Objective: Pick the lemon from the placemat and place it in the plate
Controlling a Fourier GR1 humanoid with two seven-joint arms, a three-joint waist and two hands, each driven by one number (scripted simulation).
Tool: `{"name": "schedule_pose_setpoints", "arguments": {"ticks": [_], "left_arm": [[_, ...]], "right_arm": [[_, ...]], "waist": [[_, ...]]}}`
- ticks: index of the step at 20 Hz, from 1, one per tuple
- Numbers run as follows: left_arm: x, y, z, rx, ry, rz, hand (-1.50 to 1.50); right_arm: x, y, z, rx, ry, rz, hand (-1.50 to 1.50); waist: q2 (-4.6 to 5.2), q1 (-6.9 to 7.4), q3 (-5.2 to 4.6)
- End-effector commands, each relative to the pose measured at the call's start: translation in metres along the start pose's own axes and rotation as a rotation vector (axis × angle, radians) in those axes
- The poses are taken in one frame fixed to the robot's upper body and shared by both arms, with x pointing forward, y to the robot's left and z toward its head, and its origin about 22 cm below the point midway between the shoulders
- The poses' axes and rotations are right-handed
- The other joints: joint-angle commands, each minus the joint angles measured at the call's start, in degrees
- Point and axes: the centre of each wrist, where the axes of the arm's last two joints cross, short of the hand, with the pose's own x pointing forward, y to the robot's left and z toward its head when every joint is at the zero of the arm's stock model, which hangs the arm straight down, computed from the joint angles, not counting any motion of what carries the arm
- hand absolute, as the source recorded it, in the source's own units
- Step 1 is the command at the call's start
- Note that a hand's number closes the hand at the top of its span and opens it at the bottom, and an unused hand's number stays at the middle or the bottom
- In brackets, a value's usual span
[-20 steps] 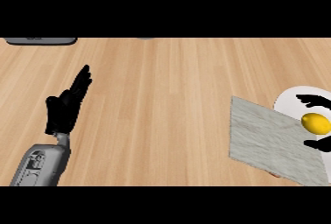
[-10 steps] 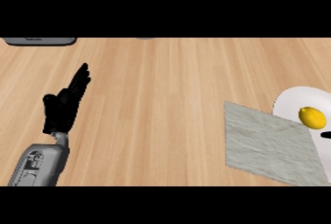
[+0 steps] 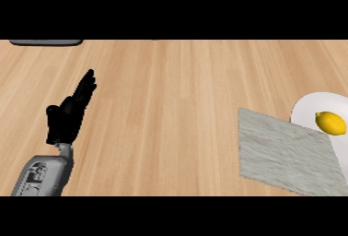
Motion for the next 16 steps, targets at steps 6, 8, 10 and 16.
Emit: {"name": "schedule_pose_setpoints", "arguments": {"ticks": [6, 8, 10, 16], "left_arm": [[-0.003, -0.013, -0.003, -0.005, 0.004, 0.03, 0.0], [0.003, -0.009, -0.003, -0.019, -0.004, 0.02, 0.0], [0.003, -0.011, -0.005, -0.029, 0.005, 0.024, 0.0], [0.004, 0.0, -0.008, -0.008, -0.014, -0.009, 0.0]], "right_arm": [[0.007, -0.043, 0.034, 0.055, -0.049, -0.071, -1.5], [0.007, -0.044, 0.034, 0.026, -0.04, -0.048, -1.5], [0.021, -0.057, 0.034, 0.034, -0.041, -0.029, -1.5], [0.011, -0.054, 0.042, 0.023, -0.027, -0.063, -1.5]], "waist": [[0.35, -0.13, 0.33], [0.38, 0.61, 0.47], [0.48, 0.48, 0.51], [0.54, 0.33, 0.58]]}}
